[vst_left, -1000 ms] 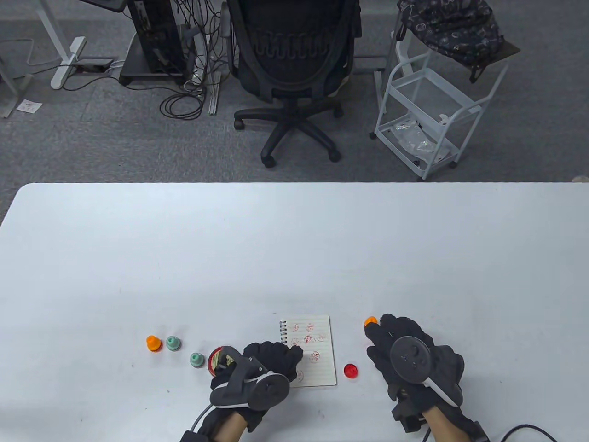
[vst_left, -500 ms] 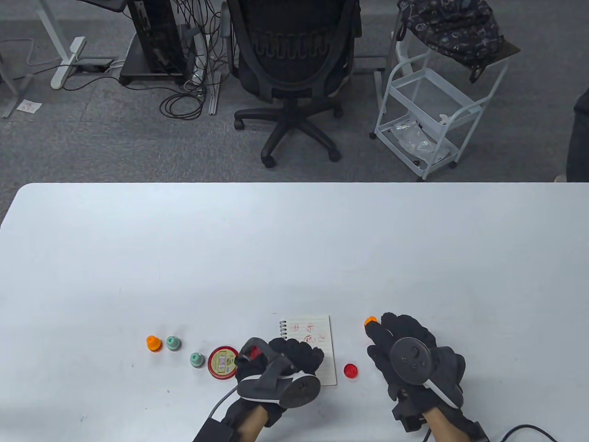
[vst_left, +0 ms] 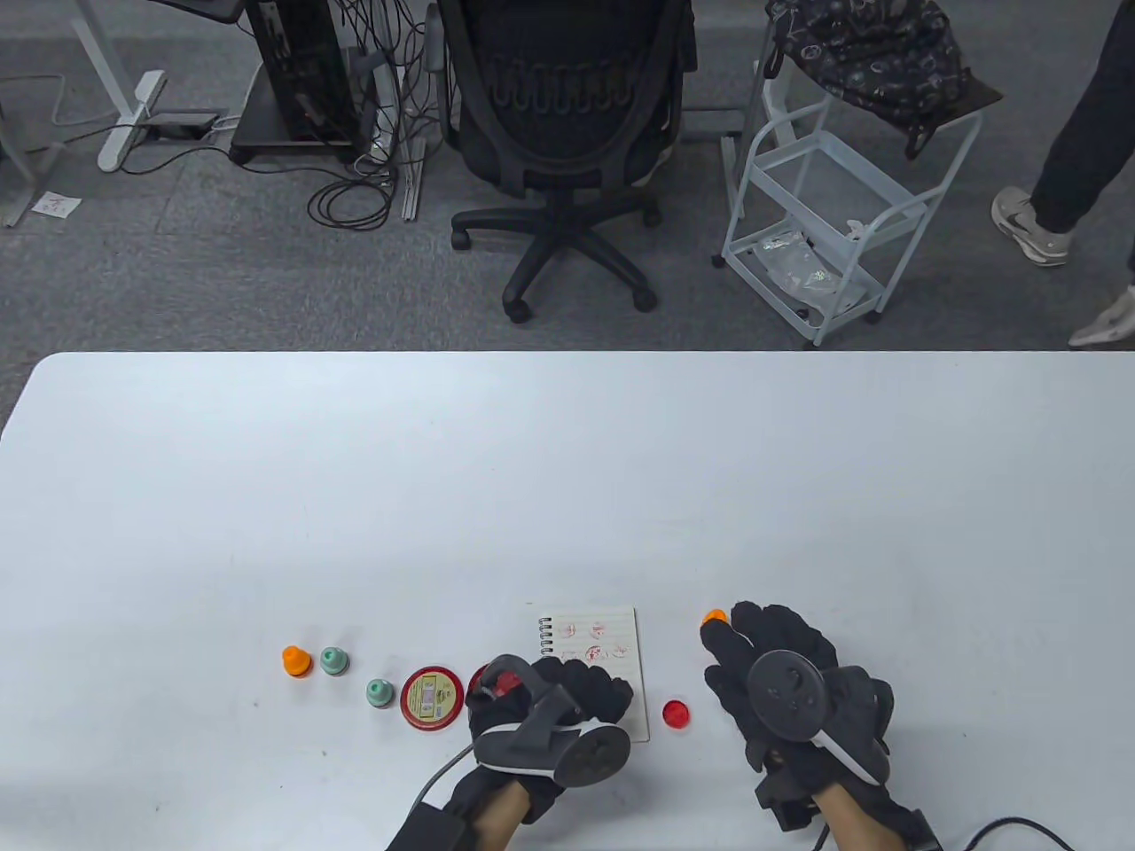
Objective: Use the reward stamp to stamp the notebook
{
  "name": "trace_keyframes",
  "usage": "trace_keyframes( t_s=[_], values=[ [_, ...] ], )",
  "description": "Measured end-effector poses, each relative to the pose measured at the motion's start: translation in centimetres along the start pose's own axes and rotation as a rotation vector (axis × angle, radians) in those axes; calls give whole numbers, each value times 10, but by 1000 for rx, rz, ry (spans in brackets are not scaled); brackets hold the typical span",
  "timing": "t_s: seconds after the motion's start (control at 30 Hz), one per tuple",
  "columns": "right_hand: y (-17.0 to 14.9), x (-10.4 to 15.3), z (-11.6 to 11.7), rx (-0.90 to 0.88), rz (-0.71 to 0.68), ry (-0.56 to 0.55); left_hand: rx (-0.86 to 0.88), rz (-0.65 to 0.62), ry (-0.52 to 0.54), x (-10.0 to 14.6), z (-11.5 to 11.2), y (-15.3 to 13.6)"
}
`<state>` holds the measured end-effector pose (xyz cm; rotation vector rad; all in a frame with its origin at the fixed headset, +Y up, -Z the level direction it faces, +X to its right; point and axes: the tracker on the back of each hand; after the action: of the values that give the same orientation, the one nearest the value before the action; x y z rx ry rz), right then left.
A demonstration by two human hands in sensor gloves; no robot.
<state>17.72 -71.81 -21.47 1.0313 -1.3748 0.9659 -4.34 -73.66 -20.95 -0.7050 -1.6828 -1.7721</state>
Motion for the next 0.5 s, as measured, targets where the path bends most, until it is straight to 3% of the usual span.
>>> trace_keyframes(
  t_s=[0.33,0.5],
  values=[
    [0,0,-1,-6,7,-4,53,-29,-88,-12,-3,-3],
    [0,1,-2,-2,8,-5,68,9,-276,-36,2,-6]
  ],
)
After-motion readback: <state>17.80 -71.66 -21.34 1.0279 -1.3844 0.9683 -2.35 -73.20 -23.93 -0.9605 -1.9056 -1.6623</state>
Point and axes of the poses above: the tracker on the back of each hand, its own y axis roughly to the thumb side, its own x axis roughly from the fingertips to the wrist, z = x × y, and after that the axes turned 7 degrees about z, right-handed
